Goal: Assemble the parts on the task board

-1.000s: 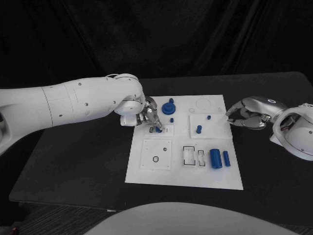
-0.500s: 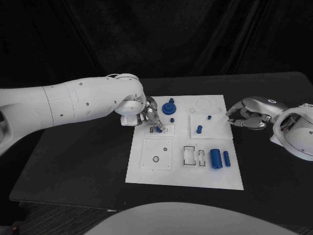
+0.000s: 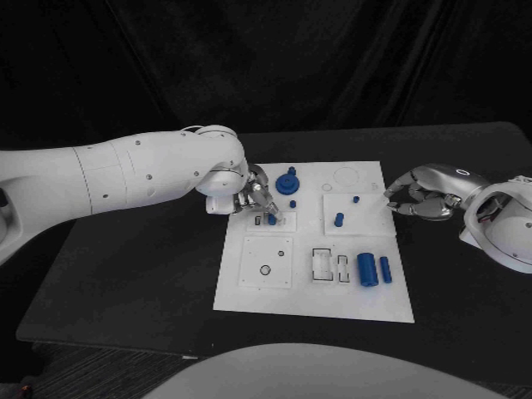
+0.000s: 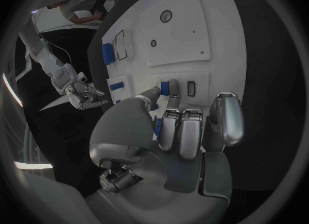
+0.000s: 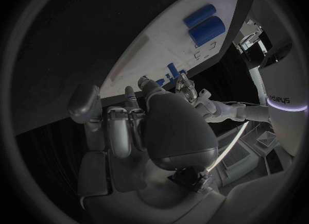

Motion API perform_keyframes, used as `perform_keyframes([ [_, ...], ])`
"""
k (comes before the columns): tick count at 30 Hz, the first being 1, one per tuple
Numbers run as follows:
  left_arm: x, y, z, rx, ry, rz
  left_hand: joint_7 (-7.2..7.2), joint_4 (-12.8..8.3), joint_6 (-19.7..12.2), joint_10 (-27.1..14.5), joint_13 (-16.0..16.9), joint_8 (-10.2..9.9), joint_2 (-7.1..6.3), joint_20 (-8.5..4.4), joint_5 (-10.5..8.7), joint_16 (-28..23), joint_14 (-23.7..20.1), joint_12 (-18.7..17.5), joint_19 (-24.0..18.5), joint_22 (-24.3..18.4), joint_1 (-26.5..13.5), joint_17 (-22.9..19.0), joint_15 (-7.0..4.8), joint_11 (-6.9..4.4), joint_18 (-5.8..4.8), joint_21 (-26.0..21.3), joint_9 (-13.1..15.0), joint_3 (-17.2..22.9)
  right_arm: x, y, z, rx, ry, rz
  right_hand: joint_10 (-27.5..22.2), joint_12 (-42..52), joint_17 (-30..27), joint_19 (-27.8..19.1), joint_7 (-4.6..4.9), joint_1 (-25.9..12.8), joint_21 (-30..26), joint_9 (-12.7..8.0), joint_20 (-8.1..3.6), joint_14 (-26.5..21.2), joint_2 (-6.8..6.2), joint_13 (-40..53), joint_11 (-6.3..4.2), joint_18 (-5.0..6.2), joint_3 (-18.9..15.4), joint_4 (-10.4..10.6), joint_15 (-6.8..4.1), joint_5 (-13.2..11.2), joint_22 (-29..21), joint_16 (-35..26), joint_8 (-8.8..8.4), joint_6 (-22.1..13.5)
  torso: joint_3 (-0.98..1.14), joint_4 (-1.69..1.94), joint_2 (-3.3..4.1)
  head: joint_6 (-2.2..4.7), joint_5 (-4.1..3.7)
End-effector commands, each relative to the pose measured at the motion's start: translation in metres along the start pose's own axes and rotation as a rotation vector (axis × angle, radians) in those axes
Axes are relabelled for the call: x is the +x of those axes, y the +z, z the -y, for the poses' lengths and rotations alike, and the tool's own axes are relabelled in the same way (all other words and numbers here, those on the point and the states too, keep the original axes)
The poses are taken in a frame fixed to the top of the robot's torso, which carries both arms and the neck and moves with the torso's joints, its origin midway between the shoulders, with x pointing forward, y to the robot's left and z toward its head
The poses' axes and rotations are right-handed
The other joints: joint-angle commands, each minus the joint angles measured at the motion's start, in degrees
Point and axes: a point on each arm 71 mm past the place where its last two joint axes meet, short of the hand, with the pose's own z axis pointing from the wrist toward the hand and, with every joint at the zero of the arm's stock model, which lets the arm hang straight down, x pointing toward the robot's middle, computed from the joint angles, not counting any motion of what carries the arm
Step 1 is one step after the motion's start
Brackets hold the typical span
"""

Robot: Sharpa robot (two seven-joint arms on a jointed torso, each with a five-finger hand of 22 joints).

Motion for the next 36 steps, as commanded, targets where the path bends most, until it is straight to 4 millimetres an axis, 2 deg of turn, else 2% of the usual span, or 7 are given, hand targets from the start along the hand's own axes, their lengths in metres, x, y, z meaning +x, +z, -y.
perform_keyframes([
  [1,0.002,0.001,0.002,0.005,0.005,-0.013,0.60,0.85,0.04,4.57,13.74,-0.49,-0.30,0.20,-1.20,0.15,6.14,-0.33,-0.20,9.97,-1.22,15.09,0.49,0.49,0.78,-0.28,-0.45,-1.55,0.001,0.000,0.001,0.010,0.000,-0.006,6.06,0.15,15.09,-0.32,0.07,0.06,-0.25,-0.06,-0.12,6.05,-0.61,15.05,0.46,0.43,0.25,0.08,0.29,0.32,7.31,0.15,-0.25,0.23,-0.01,0.00,-0.04,-0.01,-0.03],
  [6,0.002,0.001,0.001,0.002,0.006,-0.015,0.99,2.65,-0.04,4.43,13.62,-1.27,-0.78,0.42,-1.75,0.15,6.14,-0.45,-0.29,9.94,-3.47,15.09,0.75,0.83,0.80,-0.42,-1.26,-4.70,0.001,0.000,0.001,0.010,0.000,-0.006,6.06,0.15,15.09,-0.32,0.07,0.06,-0.25,-0.06,-0.12,6.05,-0.61,15.05,0.46,0.43,0.25,0.08,0.29,0.32,7.31,0.15,-0.25,0.23,-0.01,0.00,-0.06,-0.01,0.02],
  [7,0.002,0.001,0.001,0.001,0.006,-0.015,1.11,3.58,-0.18,4.36,13.57,-1.56,-1.05,0.49,-1.84,0.15,6.14,-0.51,-0.37,9.91,-4.70,15.09,0.84,0.93,0.82,-0.52,-1.49,-5.96,0.001,0.000,0.001,0.010,0.000,-0.006,6.06,0.15,15.09,-0.32,0.07,0.06,-0.25,-0.06,-0.12,6.05,-0.61,15.05,0.46,0.43,0.25,0.08,0.29,0.32,7.31,0.15,-0.25,0.23,-0.01,0.00,-0.05,-0.01,0.03],
  [18,0.002,0.000,-0.002,-0.007,0.000,-0.011,1.13,4.71,0.06,4.34,13.56,-1.72,-0.71,0.59,-1.86,0.15,6.14,-0.51,-0.46,9.89,-5.64,15.09,0.92,0.99,0.84,-0.60,-1.64,-7.65,0.002,0.000,0.001,0.009,0.000,-0.006,6.06,0.15,15.09,-0.35,0.09,0.04,-0.36,-0.10,-0.12,6.05,-0.66,15.05,0.48,0.44,0.35,0.01,0.30,0.31,7.29,0.15,-0.27,0.24,-0.03,-0.02,-0.04,-0.01,0.17],
  [23,0.002,-0.004,-0.005,0.000,0.015,0.029,0.79,4.97,1.03,4.50,13.70,-0.84,-0.49,0.54,-1.86,0.15,6.14,-0.36,-0.23,9.98,-5.45,15.09,0.78,0.77,0.79,-0.30,-0.92,-8.73,0.001,-0.001,0.001,0.009,0.001,-0.004,6.06,0.15,15.09,-0.35,0.09,0.04,-0.36,-0.10,-0.12,6.05,-0.66,15.05,0.48,0.44,0.35,0.01,0.30,0.31,7.29,0.15,-0.27,0.24,-0.06,-0.02,-0.05,-0.01,0.12],
  [29,-0.001,-0.017,-0.011,0.019,0.048,0.121,0.53,5.06,1.42,4.91,14.05,-0.12,-0.50,0.39,-1.86,0.15,6.14,0.01,0.16,10.12,-5.09,15.09,0.57,0.52,0.71,0.14,-0.23,-9.59,0.001,-0.002,0.003,0.013,0.001,-0.003,6.06,0.15,15.09,-0.37,0.10,0.01,-0.42,-0.11,-0.11,6.05,-0.70,15.05,0.48,0.45,0.36,0.00,0.31,0.30,7.28,0.15,-0.28,0.22,-0.03,-0.01,-0.04,-0.01,0.22],
  [36,-0.023,-0.043,-0.015,0.037,0.036,0.226,0.07,4.91,1.92,5.72,14.76,0.82,-0.51,0.03,-1.81,0.15,6.14,0.76,1.18,10.47,-3.74,15.09,0.14,0.06,0.45,1.27,0.66,-10.69,0.001,-0.002,0.004,0.015,0.001,-0.004,6.06,0.15,15.09,-0.43,0.11,-0.04,-0.59,-0.13,-0.11,6.05,-0.73,15.05,0.48,0.48,0.36,0.01,0.31,0.30,7.23,0.15,-0.29,0.21,-0.08,-0.04,-0.05,-0.01,0.06],
])
